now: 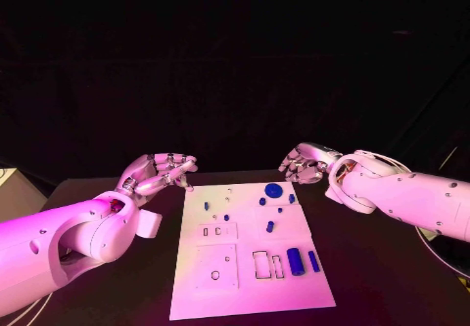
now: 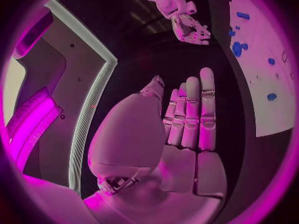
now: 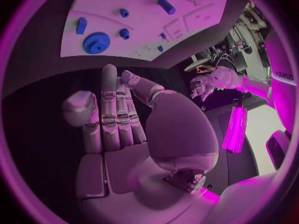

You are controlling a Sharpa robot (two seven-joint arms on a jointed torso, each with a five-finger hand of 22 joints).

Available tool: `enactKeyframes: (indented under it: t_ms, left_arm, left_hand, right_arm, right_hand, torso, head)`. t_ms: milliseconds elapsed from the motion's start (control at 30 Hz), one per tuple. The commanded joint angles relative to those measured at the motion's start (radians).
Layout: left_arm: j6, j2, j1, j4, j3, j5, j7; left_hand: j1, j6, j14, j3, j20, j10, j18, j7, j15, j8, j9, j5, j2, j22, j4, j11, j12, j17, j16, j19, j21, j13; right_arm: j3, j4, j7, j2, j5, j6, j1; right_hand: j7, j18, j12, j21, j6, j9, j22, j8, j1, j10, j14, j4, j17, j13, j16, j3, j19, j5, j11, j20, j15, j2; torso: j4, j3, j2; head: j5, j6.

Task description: Assemble the parts on the task board

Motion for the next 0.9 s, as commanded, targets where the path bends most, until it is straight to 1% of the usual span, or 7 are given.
enactKeyframes:
  t_ms: [33,333,467,500,633,800,900]
  left_arm:
    - [0.038,-0.009,0.006,0.031,0.002,-0.033,-0.02]
    - [0.036,-0.009,0.016,0.057,0.004,-0.035,-0.028]
    - [0.035,-0.006,0.02,0.059,0.004,-0.035,-0.029]
    - [0.035,-0.006,0.02,0.059,0.004,-0.036,-0.029]
    - [0.035,-0.004,0.023,0.059,0.004,-0.035,-0.031]
    - [0.036,-0.001,0.024,0.054,0.004,-0.035,-0.033]
    - [0.037,0.0,0.025,0.053,0.004,-0.035,-0.034]
  left_hand:
    - [-0.008,-0.022,-0.03,0.0,0.006,-0.028,-0.001,0.004,0.007,-0.013,0.001,-0.004,-0.012,0.015,-0.001,0.009,-0.018,0.005,-0.003,-0.007,0.021,-0.004]
    - [-0.016,-0.031,-0.044,-0.005,0.01,-0.044,-0.001,0.008,0.011,-0.018,0.004,-0.004,-0.015,0.027,-0.001,0.013,-0.027,0.008,-0.013,-0.02,0.038,-0.004]
    - [-0.018,-0.035,-0.052,-0.007,0.013,-0.05,-0.001,0.009,0.014,-0.019,0.005,-0.004,-0.014,0.032,-0.001,0.015,-0.03,0.008,-0.021,-0.026,0.045,-0.003]
    - [-0.018,-0.036,-0.054,-0.007,0.013,-0.051,0.0,0.009,0.014,-0.02,0.005,-0.004,-0.014,0.033,-0.001,0.016,-0.031,0.008,-0.022,-0.027,0.046,-0.003]
    - [-0.02,-0.038,-0.058,-0.008,0.015,-0.054,0.0,0.01,0.015,-0.02,0.006,-0.004,-0.014,0.035,-0.001,0.017,-0.032,0.008,-0.027,-0.032,0.05,-0.003]
    - [-0.021,-0.04,-0.063,-0.01,0.017,-0.056,0.0,0.012,0.017,-0.021,0.008,-0.004,-0.014,0.038,-0.001,0.018,-0.033,0.007,-0.034,-0.038,0.052,-0.002]
    - [-0.022,-0.041,-0.065,-0.011,0.017,-0.057,0.0,0.013,0.018,-0.022,0.008,-0.004,-0.014,0.039,-0.001,0.019,-0.034,0.006,-0.037,-0.042,0.053,-0.002]
  right_arm:
    - [0.0,0.012,-0.082,0.004,-0.202,0.027,0.004]
    - [-0.002,0.028,-0.116,0.041,-0.289,0.018,0.007]
    - [-0.004,0.031,-0.123,0.056,-0.298,0.021,0.002]
    - [-0.005,0.032,-0.126,0.058,-0.299,0.023,0.001]
    - [-0.006,0.032,-0.135,0.062,-0.3,0.03,-0.003]
    - [-0.007,0.034,-0.149,0.066,-0.309,0.034,-0.008]
    - [-0.008,0.032,-0.16,0.07,-0.326,0.041,-0.011]
  right_hand:
    - [0.005,-0.002,-0.004,-0.011,-0.019,0.0,-0.015,-0.01,-0.014,-0.058,-0.013,0.006,0.011,-0.007,0.003,0.016,-0.021,-0.009,0.01,0.007,-0.002,-0.023]
    - [-0.006,-0.019,-0.001,0.084,-0.007,0.019,0.119,-0.007,-0.042,-0.098,0.017,0.049,0.06,-0.004,0.067,0.016,0.023,-0.036,0.005,0.005,-0.008,-0.065]
    - [0.001,0.008,0.001,-0.023,-0.006,0.027,-0.036,-0.007,-0.017,-0.143,-0.037,0.049,0.049,-0.004,0.036,0.022,-0.056,-0.037,0.016,0.014,0.003,-0.072]
    - [0.006,0.045,0.0,-0.176,-0.008,0.03,-0.249,-0.009,-0.001,-0.171,-0.085,0.045,0.045,-0.004,-0.001,0.024,-0.167,-0.043,0.024,0.022,0.013,-0.076]
    - [0.002,0.05,0.004,-0.215,-0.021,0.033,-0.28,-0.018,0.028,-0.198,-0.156,0.037,0.065,-0.003,-0.04,0.013,-0.199,-0.05,0.031,0.036,0.027,-0.078]
    - [0.001,0.036,0.023,-0.147,-0.005,0.043,-0.181,-0.009,0.028,-0.152,-0.141,0.042,0.109,0.003,-0.022,0.016,-0.157,-0.05,0.024,0.034,0.021,-0.076]
    - [-0.007,-0.003,0.05,0.021,0.022,0.059,0.054,0.007,0.012,-0.072,-0.059,0.055,0.181,0.018,0.047,0.029,-0.033,-0.049,0.004,0.014,-0.003,-0.078]
  torso:
    - [0.0021,-0.0024,0.024]
    - [0.0091,-0.0026,0.046]
    - [0.0125,-0.0042,0.051]
    - [0.0135,-0.0046,0.052]
    - [0.016,-0.0064,0.053]
    - [0.0134,-0.0056,0.051]
    - [0.0143,-0.0057,0.052]
  head:
    - [-0.005,0.001]
    - [-0.002,0.002]
    - [-0.002,0.002]
    - [-0.002,0.002]
    - [-0.006,0.001]
    - [-0.002,0.001]
    - [-0.003,0.001]
